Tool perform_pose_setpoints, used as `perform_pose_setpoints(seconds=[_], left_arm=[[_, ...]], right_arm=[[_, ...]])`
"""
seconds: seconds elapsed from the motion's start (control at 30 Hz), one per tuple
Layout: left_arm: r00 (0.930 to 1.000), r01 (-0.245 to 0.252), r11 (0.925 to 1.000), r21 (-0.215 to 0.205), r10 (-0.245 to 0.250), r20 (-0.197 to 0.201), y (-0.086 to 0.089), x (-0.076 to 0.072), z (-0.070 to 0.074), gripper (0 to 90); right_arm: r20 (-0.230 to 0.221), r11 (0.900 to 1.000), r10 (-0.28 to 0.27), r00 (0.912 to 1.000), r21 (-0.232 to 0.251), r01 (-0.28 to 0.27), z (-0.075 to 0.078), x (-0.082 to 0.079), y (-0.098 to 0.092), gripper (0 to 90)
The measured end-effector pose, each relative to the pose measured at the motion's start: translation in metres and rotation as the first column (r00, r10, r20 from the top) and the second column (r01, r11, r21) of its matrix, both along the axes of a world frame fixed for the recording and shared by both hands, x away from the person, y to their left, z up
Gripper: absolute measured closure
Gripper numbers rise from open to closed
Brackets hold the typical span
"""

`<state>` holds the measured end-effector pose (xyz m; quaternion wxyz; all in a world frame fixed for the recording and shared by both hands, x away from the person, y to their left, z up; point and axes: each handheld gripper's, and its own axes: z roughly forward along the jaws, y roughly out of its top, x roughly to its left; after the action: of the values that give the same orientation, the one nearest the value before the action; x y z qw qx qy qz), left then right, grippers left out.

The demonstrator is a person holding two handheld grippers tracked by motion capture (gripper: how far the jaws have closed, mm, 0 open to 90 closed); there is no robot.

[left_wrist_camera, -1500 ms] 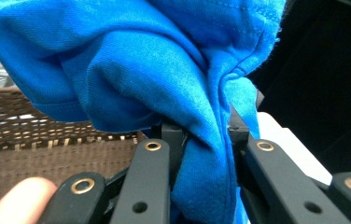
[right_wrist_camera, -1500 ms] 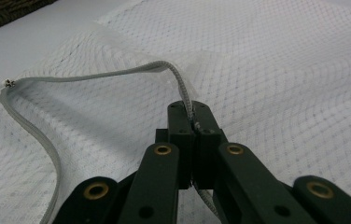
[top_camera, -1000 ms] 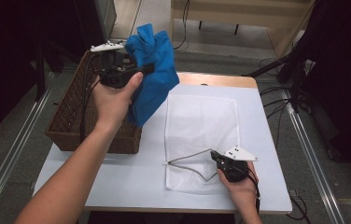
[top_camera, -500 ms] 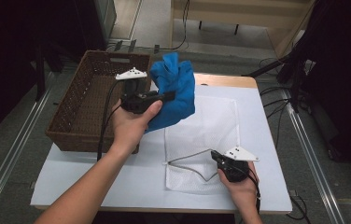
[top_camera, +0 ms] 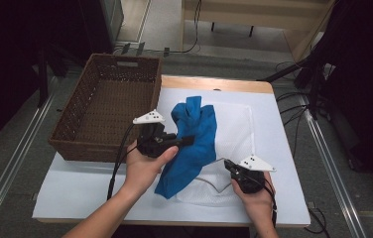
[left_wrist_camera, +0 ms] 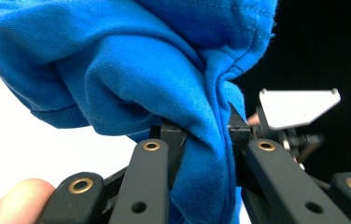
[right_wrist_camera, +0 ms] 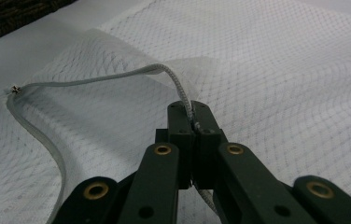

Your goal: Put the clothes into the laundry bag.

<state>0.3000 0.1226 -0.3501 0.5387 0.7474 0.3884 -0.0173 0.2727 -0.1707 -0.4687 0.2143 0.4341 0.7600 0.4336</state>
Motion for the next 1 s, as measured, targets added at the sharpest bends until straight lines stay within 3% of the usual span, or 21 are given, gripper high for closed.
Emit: perform_pose_setpoints(seconds=[0.1,0.27,0.33,0.4,0.43,0.47,0.5,0.53,0.63,0.73,0.77,0.8,0.83,0.9,1.0], left_arm=[[0.9985,0.052,0.9986,0.003,-0.052,-0.015,0.005,-0.014,-0.017,76.5],[0.9966,0.081,0.9963,0.030,-0.080,-0.016,0.013,-0.028,-0.032,76.1],[0.9951,0.087,0.9955,0.037,-0.085,-0.050,0.020,-0.034,-0.048,75.9],[0.9941,0.089,0.9950,0.047,-0.085,-0.067,0.022,-0.035,-0.055,75.8],[0.9886,0.105,0.9928,0.057,-0.098,-0.114,0.025,-0.037,-0.070,75.8],[0.9886,0.105,0.9928,0.057,-0.098,-0.114,0.025,-0.037,-0.070,75.8],[0.9807,0.139,0.9871,0.080,-0.126,-0.149,0.027,-0.040,-0.084,75.7],[0.9807,0.139,0.9871,0.080,-0.126,-0.149,0.027,-0.040,-0.084,75.6],[0.9647,0.197,0.9745,0.107,-0.173,-0.198,0.032,-0.047,-0.104,74.4],[0.9671,0.200,0.9746,0.101,-0.179,-0.180,0.036,-0.049,-0.105,69.4],[0.9762,0.173,0.9793,0.105,-0.156,-0.150,0.037,-0.050,-0.099,52.1],[0.9762,0.173,0.9793,0.105,-0.156,-0.150,0.037,-0.050,-0.099,45.4],[0.9865,0.143,0.9841,0.106,-0.133,-0.095,0.036,-0.052,-0.090,39.5],[0.9938,0.108,0.9893,0.098,-0.105,-0.038,0.033,-0.051,-0.080,32.7],[0.9968,0.080,0.9920,0.098,-0.080,-0.007,0.027,-0.047,-0.072,27.7]], right_arm=[[-0.001,1.000,-0.001,1.0000,0.004,0.001,0.001,0.000,0.000,90.0],[-0.001,1.000,-0.004,1.0000,0.011,0.004,0.002,0.001,-0.001,90.0],[0.001,1.000,-0.012,0.9999,0.013,0.012,0.003,0.002,-0.001,90.0],[-0.001,1.000,-0.014,0.9999,0.014,0.014,0.004,0.002,-0.001,90.0],[0.004,1.000,-0.018,0.9998,0.017,0.018,0.005,0.002,-0.001,90.0],[0.004,1.000,-0.018,0.9998,0.017,0.018,0.005,0.002,-0.001,90.0],[0.010,1.000,-0.020,0.9997,0.022,0.020,0.008,0.003,0.000,90.0],[0.013,0.999,-0.023,0.9996,0.022,0.023,0.009,0.003,0.000,90.0],[0.016,0.999,-0.034,0.9993,0.025,0.034,0.010,0.004,-0.001,90.0],[0.007,0.999,-0.037,0.9993,0.025,0.037,0.008,0.005,-0.002,90.0],[0.004,0.999,-0.038,0.9993,0.025,0.038,0.008,0.005,-0.001,90.0],[0.004,0.999,-0.038,0.9993,0.025,0.038,0.008,0.005,-0.001,90.0],[0.005,0.999,-0.034,0.9994,0.023,0.034,0.008,0.005,-0.001,90.0],[0.007,0.999,-0.031,0.9995,0.023,0.031,0.009,0.004,0.000,90.0],[0.011,0.999,-0.027,0.9996,0.022,0.027,0.009,0.004,0.001,90.0]])
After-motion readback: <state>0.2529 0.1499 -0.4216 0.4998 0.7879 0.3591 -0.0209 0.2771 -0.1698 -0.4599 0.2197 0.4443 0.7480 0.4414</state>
